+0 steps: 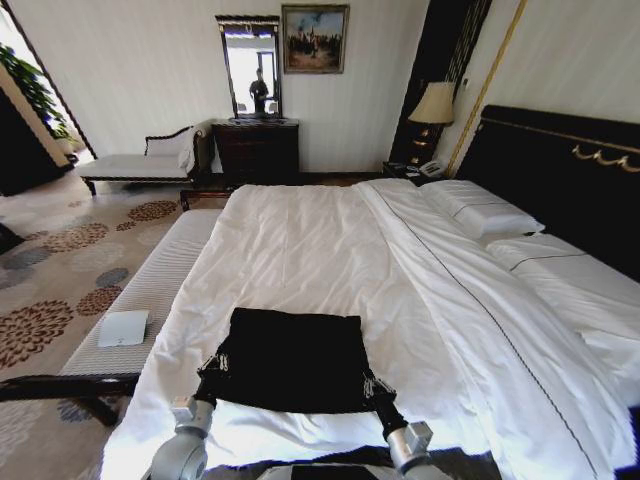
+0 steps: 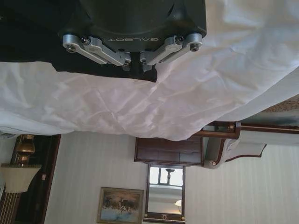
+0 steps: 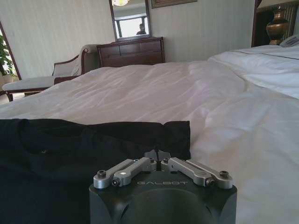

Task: Fold the clothes on the bed.

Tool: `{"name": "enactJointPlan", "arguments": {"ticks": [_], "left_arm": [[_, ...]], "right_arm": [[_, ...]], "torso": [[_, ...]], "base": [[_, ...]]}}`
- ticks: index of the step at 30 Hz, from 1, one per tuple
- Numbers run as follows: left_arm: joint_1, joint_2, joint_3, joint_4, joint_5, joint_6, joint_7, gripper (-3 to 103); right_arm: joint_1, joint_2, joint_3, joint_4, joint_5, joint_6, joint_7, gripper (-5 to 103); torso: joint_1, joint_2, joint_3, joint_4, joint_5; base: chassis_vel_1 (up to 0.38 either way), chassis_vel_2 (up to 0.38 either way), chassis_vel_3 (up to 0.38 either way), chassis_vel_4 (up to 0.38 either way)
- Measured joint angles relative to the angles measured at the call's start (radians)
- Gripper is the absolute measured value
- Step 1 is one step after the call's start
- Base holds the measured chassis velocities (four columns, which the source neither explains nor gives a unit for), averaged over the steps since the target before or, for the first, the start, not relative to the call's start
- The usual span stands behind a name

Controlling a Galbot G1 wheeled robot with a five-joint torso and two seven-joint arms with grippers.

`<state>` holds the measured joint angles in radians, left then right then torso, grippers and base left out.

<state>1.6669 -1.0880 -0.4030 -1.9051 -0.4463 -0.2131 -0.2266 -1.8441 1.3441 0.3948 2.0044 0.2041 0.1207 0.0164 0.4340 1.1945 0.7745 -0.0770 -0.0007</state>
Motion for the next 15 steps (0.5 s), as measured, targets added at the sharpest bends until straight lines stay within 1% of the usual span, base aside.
{"name": "enactJointPlan", "arguments": {"ticks": [10,15], "left_arm": [[0.065,-0.019,-0.032,-0.031,-0.003,-0.004,0.008,3],[0.074,-0.036,-0.035,-0.004,0.009,-0.016,0.019,3]], "right_arm": [[-0.047,0.008,-0.008,0.009,-0.027,0.025,0.0,0],[-0.051,0.006,-0.009,-0.011,-0.032,0.032,0.0,0]], "torso": [[0.0,0.0,0.0,0.0,-0.0001],[0.0,0.0,0.0,0.0002,0.0]], "base": [[0.0,0.0,0.0,0.0],[0.0,0.0,0.0,0.0]]}}
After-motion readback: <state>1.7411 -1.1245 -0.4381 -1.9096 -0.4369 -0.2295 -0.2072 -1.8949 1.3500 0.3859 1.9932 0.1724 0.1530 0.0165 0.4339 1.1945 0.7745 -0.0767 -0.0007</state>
